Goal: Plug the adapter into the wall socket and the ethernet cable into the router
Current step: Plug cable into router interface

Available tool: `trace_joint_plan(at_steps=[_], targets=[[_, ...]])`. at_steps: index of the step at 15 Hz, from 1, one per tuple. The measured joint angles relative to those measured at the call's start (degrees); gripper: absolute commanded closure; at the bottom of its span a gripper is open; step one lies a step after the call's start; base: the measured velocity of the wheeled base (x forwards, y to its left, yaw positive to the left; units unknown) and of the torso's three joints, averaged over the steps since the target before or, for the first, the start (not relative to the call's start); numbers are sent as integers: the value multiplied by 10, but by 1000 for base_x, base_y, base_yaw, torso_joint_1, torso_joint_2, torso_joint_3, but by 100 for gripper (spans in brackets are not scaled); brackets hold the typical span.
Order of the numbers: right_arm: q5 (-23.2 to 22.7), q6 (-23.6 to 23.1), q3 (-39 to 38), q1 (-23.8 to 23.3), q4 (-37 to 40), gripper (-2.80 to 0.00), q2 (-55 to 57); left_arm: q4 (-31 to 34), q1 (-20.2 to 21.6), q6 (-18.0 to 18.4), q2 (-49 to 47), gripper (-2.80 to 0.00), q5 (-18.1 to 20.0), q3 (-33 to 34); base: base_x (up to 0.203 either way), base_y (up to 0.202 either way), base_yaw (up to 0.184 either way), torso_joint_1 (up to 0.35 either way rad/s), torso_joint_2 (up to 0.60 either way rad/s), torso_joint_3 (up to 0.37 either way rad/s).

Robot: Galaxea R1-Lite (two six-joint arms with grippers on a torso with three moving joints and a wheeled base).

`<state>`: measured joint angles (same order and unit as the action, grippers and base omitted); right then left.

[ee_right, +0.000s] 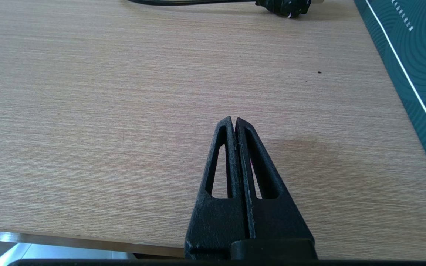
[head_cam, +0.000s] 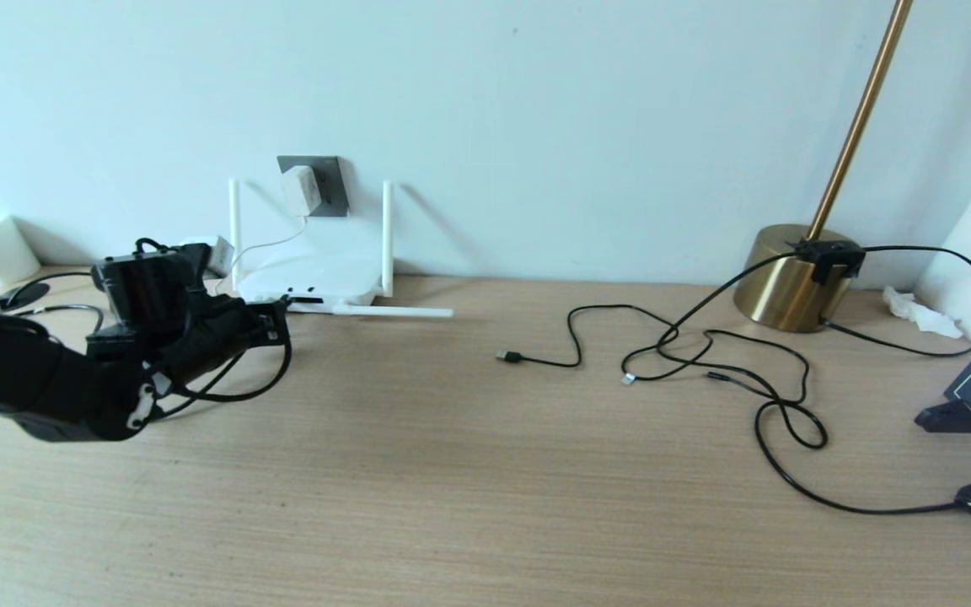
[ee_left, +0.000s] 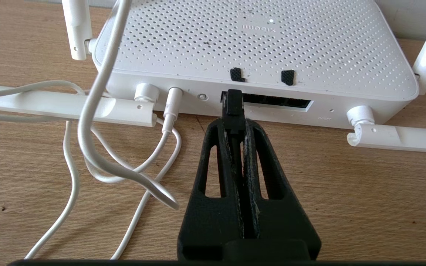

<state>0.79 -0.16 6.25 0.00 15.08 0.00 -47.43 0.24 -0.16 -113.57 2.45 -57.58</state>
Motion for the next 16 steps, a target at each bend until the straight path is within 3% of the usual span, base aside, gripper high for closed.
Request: trace_joint_plan(at_steps=[16], targets=[[0, 0, 0, 0, -1, 0, 0, -4, 4, 2, -11, 0, 0, -4, 0, 0, 0, 0, 0, 0]])
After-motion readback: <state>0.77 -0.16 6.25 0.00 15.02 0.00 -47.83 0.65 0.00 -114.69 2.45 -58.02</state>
